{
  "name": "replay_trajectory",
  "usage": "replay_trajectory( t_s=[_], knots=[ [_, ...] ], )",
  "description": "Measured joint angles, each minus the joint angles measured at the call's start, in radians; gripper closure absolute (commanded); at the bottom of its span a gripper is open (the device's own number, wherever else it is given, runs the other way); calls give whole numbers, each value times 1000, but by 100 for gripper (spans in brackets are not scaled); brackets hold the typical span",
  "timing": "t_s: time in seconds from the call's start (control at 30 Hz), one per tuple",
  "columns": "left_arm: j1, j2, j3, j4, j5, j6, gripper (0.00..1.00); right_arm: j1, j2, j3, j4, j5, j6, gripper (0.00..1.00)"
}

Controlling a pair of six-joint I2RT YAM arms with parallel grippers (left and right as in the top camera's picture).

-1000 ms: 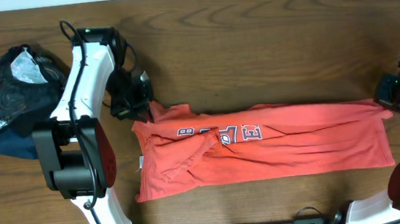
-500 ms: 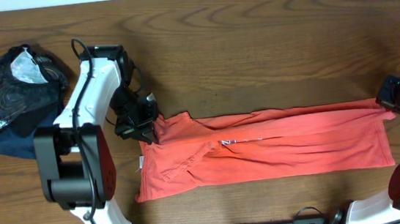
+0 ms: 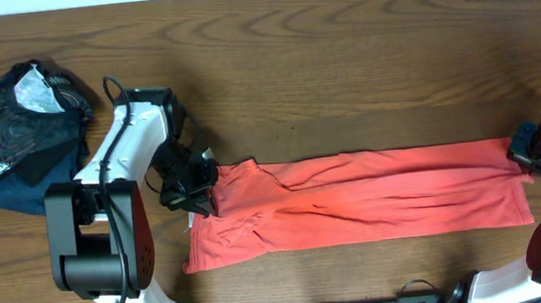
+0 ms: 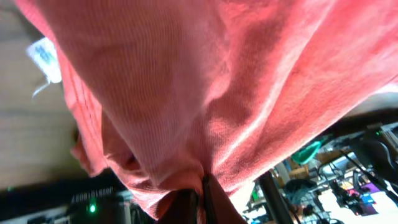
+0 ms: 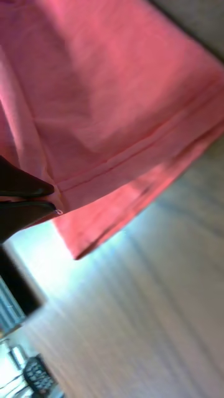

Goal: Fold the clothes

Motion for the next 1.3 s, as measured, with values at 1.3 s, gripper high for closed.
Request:
replay_trajectory(
  t_s=[1.3],
  knots=[
    [0, 0, -62, 76, -153, -113, 94, -42, 0, -129, 87, 66, 103, 85]
  ],
)
